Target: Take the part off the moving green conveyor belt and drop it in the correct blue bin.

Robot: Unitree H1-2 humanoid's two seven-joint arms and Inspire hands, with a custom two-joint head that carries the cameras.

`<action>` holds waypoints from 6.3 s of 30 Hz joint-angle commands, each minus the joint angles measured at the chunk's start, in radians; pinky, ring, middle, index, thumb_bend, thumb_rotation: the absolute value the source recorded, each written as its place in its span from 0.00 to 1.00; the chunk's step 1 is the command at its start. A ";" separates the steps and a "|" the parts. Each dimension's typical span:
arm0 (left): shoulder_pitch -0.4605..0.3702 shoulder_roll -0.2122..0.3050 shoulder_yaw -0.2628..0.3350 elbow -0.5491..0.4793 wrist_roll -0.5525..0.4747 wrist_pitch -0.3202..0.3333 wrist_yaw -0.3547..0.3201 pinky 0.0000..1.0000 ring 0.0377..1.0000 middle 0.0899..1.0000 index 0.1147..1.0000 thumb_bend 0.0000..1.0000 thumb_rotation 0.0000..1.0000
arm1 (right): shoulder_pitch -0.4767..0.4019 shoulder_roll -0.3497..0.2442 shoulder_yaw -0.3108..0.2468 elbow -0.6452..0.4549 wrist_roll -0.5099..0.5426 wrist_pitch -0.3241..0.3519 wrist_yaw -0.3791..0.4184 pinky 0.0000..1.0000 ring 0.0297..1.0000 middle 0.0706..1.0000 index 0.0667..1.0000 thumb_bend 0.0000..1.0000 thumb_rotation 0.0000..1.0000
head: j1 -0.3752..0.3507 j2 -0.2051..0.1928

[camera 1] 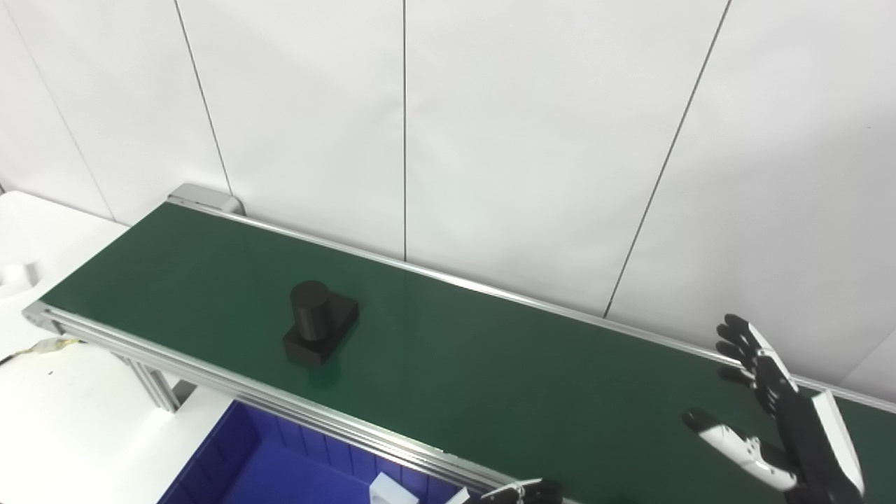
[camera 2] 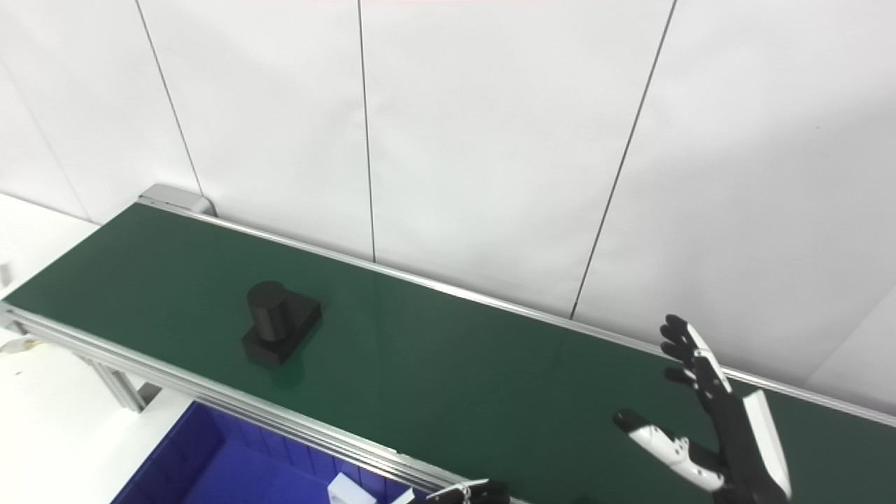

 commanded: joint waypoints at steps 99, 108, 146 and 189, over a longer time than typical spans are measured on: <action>0.012 -0.036 -0.061 -0.100 0.105 0.069 0.059 0.69 0.78 0.85 0.88 1.00 0.41 | -0.541 0.340 0.435 0.835 -0.312 -0.152 -0.088 0.79 0.87 0.89 0.91 0.84 0.61 | 0.012 0.074; 0.016 -0.044 -0.078 -0.124 0.142 0.106 0.079 0.68 0.79 0.86 0.90 1.00 0.40 | -0.578 0.356 0.440 0.885 -0.318 -0.146 -0.100 0.78 0.87 0.89 0.91 0.85 0.58 | 0.024 0.082; 0.038 -0.030 -0.095 -0.172 0.083 0.112 0.079 0.75 0.83 0.88 0.90 0.99 0.39 | -0.536 0.347 0.457 1.010 -0.436 -0.225 -0.430 0.45 0.51 0.45 0.47 0.53 0.01 | 0.017 0.127; 0.016 -0.009 -0.074 -0.121 0.028 0.046 0.049 0.87 0.90 0.91 0.88 0.98 0.35 | -0.436 0.240 0.288 0.546 -0.332 -0.169 -0.328 0.35 0.41 0.41 0.47 0.53 0.00 | -0.044 0.108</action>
